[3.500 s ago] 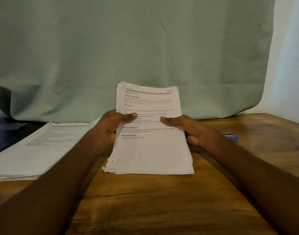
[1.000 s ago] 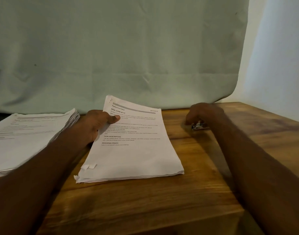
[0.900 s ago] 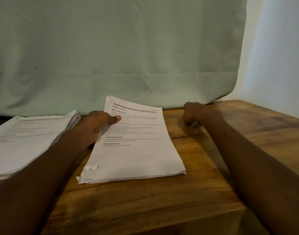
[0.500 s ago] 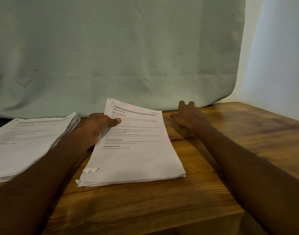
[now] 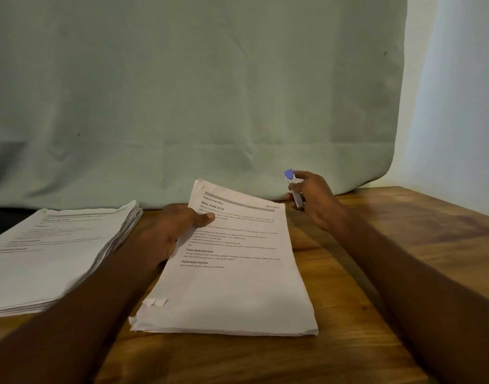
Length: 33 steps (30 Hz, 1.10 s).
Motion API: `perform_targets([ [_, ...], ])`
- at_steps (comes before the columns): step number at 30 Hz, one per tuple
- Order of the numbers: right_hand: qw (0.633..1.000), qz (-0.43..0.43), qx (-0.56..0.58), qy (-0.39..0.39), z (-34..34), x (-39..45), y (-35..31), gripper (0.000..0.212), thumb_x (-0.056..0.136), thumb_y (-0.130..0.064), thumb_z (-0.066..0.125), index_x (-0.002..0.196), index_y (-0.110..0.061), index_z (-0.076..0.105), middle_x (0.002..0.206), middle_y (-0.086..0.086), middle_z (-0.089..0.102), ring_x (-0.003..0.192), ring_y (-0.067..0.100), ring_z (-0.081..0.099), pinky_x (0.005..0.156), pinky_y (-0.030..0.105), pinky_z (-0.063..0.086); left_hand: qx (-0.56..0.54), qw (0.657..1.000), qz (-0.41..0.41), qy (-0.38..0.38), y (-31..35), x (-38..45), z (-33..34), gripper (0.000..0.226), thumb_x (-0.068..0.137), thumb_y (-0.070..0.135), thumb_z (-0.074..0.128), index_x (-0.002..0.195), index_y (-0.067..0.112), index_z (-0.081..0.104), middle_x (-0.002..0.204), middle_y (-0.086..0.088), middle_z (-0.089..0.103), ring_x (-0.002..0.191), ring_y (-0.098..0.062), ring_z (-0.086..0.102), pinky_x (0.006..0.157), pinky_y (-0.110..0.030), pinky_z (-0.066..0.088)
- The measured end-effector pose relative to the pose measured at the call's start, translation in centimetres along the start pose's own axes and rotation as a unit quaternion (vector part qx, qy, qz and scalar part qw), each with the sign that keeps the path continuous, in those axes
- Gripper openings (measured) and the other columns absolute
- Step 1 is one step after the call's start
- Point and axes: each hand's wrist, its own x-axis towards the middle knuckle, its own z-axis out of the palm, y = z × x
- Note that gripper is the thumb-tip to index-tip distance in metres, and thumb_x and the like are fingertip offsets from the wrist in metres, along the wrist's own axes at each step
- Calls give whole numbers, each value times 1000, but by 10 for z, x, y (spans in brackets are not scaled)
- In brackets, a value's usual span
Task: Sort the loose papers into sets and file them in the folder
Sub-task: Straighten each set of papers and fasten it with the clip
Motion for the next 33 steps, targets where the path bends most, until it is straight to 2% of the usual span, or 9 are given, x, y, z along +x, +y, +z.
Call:
perform_targets([
  [5,984,-27,92,-150,20,-19,-13,36,104,-36,51,130,-11,58,91,5,70,67,11,52,58,28,42,12,1000,16,-3,-1,0,3,29,86,1,75,115,2,72,106,-16,77,98,-37,74,86,-47,57],
  [8,977,-97,-59,-183,35,-32,-16,51,95,-57,55,130,-20,57,98,-2,68,75,12,54,65,26,43,36,998,25,-33,-1,0,7,36,82,6,79,118,4,73,109,-14,77,104,-35,73,101,-52,52],
  [10,931,-204,-261,-151,43,-37,-9,47,92,-53,67,129,-27,56,107,-8,65,91,10,60,76,21,46,48,997,37,-49,-2,-1,7,38,82,7,81,119,5,73,111,-13,77,106,-34,73,104,-52,51],
  [12,885,-269,-351,-143,46,-37,0,49,86,-42,79,127,-26,58,108,-9,65,97,9,62,83,22,48,54,994,51,-75,-3,-1,9,47,78,8,84,123,5,71,115,-13,76,110,-33,71,106,-52,50],
  [18,860,-282,-402,-135,51,-30,14,27,84,-39,82,102,-33,63,103,-8,72,89,10,65,81,30,56,75,990,78,-96,-11,5,13,43,81,6,81,122,5,70,115,-12,76,111,-31,71,107,-49,49],
  [21,854,-281,-417,-136,51,-30,15,32,85,-39,81,111,-28,66,113,-4,73,93,12,64,85,33,56,86,987,88,-106,-12,5,15,37,84,7,79,119,5,71,114,-14,76,110,-33,71,104,-49,52],
  [25,850,-278,-424,-143,48,-31,14,37,86,-36,81,117,-23,67,115,-1,72,93,14,63,86,33,54,73,983,111,-129,-11,1,24,21,98,2,59,118,2,66,109,-12,75,99,-24,74,87,-32,59],
  [29,853,-273,-421,-146,47,-31,12,38,84,-35,83,116,-22,69,110,-1,72,99,17,64,91,39,54,71,987,133,-49,-7,-5,30,22,102,14,59,117,3,71,107,-14,77,101,-30,74,93,-42,58],
  [33,851,-268,-421,-161,52,-32,12,42,82,-36,83,119,-23,69,111,-3,71,100,17,64,94,40,54,143,964,209,80,-3,-5,28,11,93,20,74,99,13,80,81,1,79,73,-12,76,68,-23,57],
])
